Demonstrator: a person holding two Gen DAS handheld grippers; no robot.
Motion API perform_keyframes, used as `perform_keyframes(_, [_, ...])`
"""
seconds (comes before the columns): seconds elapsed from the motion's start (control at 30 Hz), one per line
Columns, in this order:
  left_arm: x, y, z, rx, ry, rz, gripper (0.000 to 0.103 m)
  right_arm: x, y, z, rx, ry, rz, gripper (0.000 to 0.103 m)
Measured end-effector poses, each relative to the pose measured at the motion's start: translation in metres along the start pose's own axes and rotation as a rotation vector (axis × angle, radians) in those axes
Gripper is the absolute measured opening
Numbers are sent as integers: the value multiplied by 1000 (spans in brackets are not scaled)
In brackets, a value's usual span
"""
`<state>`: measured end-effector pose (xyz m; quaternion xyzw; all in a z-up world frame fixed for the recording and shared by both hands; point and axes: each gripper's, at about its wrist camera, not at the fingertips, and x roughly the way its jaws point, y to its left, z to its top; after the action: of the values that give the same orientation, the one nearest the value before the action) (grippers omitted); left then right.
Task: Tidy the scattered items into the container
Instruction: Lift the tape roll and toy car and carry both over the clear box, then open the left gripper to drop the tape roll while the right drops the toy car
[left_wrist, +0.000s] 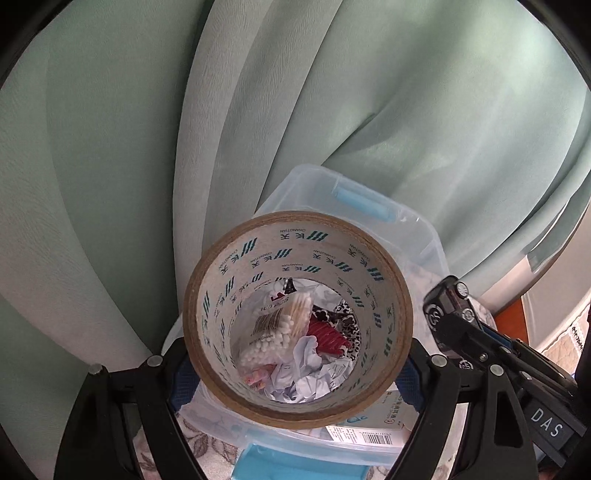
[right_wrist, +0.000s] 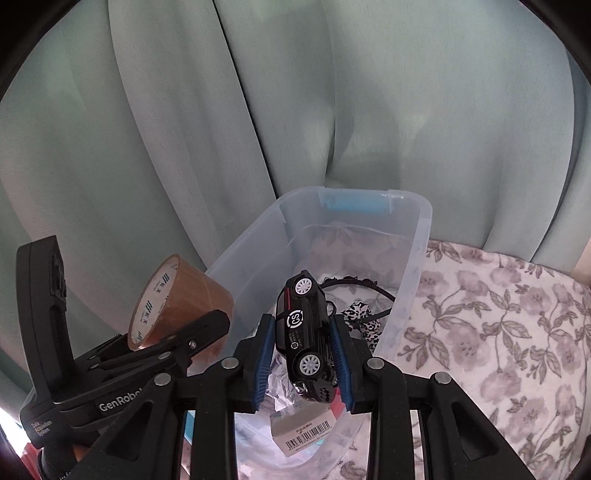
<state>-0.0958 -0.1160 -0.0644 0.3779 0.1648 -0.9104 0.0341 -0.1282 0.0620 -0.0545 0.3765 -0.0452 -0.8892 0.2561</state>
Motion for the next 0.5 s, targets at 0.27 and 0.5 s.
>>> perform_keyframes(0.27, [4, -1, -2, 16, 2, 9, 86, 7, -8, 0, 18, 11, -1, 33])
perform_keyframes(0.5, [2, -1, -1, 9, 9, -3, 87, 6, -9, -2, 10, 12, -10, 33])
